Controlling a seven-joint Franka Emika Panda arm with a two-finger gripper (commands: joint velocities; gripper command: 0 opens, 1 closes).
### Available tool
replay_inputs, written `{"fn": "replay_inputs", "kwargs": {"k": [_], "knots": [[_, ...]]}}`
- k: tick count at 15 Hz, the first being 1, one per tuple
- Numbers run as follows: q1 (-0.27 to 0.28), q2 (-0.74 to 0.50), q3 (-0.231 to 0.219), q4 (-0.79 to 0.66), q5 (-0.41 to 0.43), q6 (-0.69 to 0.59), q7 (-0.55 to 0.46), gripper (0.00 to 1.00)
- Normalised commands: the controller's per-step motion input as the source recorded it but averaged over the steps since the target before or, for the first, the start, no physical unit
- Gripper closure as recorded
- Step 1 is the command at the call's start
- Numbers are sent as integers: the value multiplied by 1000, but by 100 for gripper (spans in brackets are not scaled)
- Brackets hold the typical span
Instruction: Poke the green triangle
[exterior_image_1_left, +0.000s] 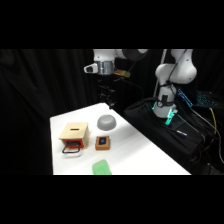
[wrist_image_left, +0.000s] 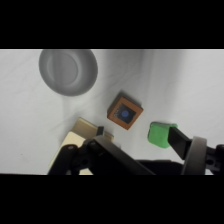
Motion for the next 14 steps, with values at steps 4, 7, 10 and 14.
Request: {"fn": "replay_inputs", "kwargs": {"k": [4, 7, 10, 14], "knots": [[5, 52, 41, 71, -43, -22, 58, 0], [53, 237, 86, 303, -93, -46, 178, 0], [75, 384, 81, 474, -104, -22, 224, 0], [74, 455, 41, 570, -119, -7, 248, 0]]}}
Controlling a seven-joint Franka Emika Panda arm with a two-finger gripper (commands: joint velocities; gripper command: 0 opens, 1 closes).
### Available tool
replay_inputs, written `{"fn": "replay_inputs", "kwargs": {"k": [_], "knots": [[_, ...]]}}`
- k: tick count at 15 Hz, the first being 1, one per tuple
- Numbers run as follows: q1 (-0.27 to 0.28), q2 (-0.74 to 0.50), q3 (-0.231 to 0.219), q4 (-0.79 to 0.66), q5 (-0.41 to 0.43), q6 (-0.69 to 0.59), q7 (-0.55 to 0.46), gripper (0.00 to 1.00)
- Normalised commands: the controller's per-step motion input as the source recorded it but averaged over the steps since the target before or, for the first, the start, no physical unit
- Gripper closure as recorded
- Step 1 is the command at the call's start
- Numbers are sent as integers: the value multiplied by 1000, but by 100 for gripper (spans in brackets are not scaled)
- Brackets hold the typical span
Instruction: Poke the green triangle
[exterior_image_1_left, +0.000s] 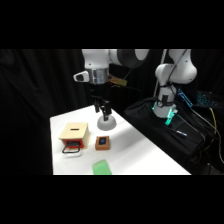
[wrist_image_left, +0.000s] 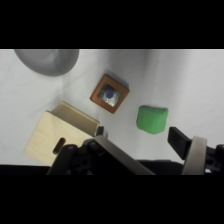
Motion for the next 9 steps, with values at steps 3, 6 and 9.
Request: {"fn": "replay_inputs", "kwargs": {"k": [3, 6, 9], "knots": [[75, 411, 15, 514, -123, -2, 195, 39], [77, 312, 6, 401, -132, -17, 163, 76], [70, 236, 9, 281, -107, 22, 143, 100]]}}
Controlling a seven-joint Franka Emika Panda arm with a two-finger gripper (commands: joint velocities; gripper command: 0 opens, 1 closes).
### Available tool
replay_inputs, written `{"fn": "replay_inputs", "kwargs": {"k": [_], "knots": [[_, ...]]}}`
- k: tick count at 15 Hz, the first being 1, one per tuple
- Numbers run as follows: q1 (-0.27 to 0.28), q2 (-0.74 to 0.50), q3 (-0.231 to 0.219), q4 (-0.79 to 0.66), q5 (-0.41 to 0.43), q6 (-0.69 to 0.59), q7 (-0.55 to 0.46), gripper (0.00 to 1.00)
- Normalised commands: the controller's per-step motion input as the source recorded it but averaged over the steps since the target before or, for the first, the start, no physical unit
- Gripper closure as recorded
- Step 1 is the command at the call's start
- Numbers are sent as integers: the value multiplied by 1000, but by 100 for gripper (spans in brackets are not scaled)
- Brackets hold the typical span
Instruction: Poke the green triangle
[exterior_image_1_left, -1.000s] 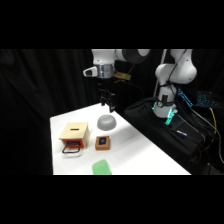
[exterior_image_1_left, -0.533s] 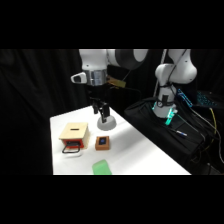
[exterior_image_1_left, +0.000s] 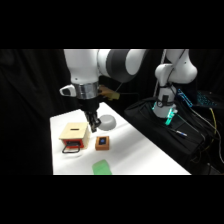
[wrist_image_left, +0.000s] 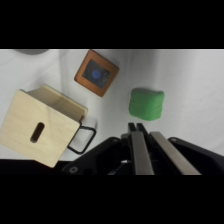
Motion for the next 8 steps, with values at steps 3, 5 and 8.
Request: {"fn": "replay_inputs", "kwargs": {"k": [3, 5, 8], "knots": [[52, 271, 21, 231, -84, 167, 74, 100], [45, 371, 37, 289, -49, 191, 41, 100], [31, 426, 57, 326, 9, 208, -4, 100]]}}
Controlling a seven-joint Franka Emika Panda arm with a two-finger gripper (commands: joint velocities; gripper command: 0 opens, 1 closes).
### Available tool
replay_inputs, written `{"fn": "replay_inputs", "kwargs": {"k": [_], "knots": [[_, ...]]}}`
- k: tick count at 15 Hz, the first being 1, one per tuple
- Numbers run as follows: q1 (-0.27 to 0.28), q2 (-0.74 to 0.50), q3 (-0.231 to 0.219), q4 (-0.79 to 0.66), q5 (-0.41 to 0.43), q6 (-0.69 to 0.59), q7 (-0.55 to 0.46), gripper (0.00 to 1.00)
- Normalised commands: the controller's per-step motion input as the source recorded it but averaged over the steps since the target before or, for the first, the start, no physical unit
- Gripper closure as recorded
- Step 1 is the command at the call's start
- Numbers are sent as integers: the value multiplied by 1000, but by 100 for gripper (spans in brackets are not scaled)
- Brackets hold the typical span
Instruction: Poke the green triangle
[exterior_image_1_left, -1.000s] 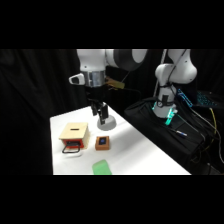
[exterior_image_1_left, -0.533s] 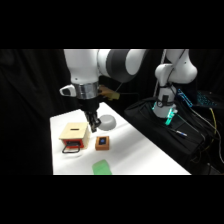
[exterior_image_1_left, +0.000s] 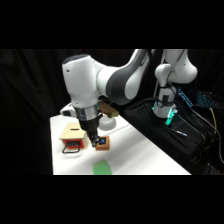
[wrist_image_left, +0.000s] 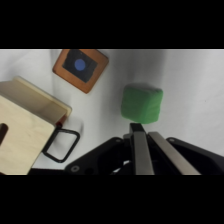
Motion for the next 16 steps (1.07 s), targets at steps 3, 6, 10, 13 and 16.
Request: {"fn": "replay_inputs", "kwargs": {"k": [3, 6, 10, 13, 16], "knots": [[11, 443, 52, 363, 37, 170, -63, 100], [-18, 377, 67, 338, 95, 76, -113, 100], [-39, 356, 64, 333, 117, 13, -137, 100], [-55, 337, 75, 359, 127, -105, -147, 100], [3, 212, 38, 259, 75, -127, -68, 100]]}}
